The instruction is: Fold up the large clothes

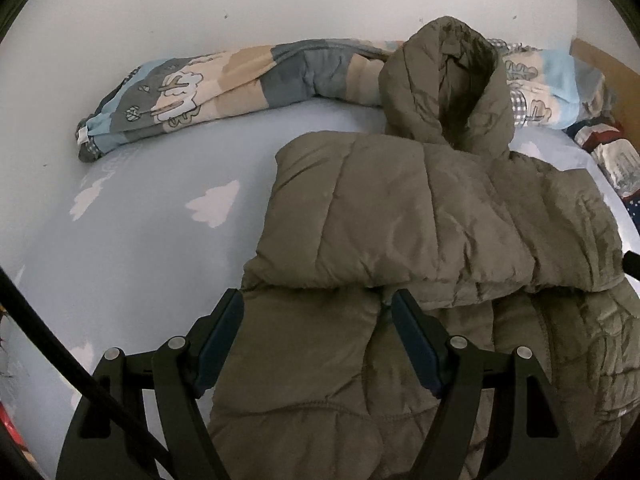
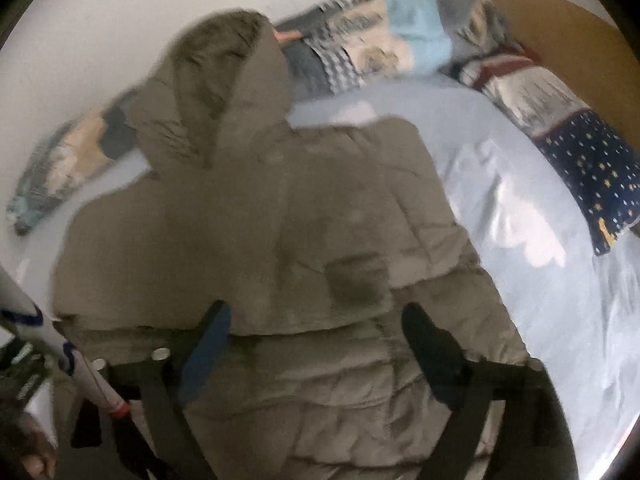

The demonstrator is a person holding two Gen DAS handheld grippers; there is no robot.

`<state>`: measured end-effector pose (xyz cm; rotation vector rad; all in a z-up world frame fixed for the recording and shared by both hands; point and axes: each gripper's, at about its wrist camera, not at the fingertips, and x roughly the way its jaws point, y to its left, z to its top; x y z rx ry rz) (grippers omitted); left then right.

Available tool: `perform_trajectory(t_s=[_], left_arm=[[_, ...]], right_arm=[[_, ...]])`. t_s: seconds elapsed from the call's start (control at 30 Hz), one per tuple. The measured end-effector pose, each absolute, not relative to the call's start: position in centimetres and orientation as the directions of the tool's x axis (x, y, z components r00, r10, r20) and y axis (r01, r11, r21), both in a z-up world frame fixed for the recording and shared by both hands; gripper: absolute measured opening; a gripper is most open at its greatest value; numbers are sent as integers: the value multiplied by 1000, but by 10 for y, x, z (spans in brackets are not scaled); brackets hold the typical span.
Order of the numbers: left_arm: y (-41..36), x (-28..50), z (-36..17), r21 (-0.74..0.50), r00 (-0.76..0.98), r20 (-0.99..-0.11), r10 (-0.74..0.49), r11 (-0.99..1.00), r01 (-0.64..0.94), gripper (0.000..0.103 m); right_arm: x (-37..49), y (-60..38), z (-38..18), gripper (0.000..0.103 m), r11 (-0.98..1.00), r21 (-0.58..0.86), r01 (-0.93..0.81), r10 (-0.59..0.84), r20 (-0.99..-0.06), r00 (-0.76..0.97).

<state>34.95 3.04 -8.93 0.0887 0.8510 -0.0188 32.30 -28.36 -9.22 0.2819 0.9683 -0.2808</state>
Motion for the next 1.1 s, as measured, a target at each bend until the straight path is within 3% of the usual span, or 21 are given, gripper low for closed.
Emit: perform_trajectory(t_s=[0.13,0.4,0.5,0.6,0.73,0.93,1.0,1.1], left_arm=[[30,347,-87,70,666,-746,18,996,52,75],[23,346,-86,82,666,-745,21,995,60,75],[20,347,-87,85,662,-749,19,994,68,75],[19,347,-88,90,657,-754,20,993,73,75],[21,350,-90,75,640,-768,11,994,73,75],[21,356,-109,93,560,-828,31,992,84,75],[19,361,-123,110,494,-868,52,990,90,75],[20,358,-122,92,474,-880,35,991,96,75]], right_arm=[[314,-272,-74,98,924,93,371,-139,-822,552],[310,-247,-76,99,966,151,210,21,-855,517],[311,-234,-75,90,988,-16,152,-91,-857,508],[302,-234,-71,90,977,-111,182,-194,-818,542],[301,-252,-70,87,973,-23,228,-146,-827,542],[307,-272,-91,73,955,49,292,-106,-864,492],[311,-278,-108,64,952,86,295,-51,-902,429],[316,-287,-137,61,936,118,332,10,-951,309]])
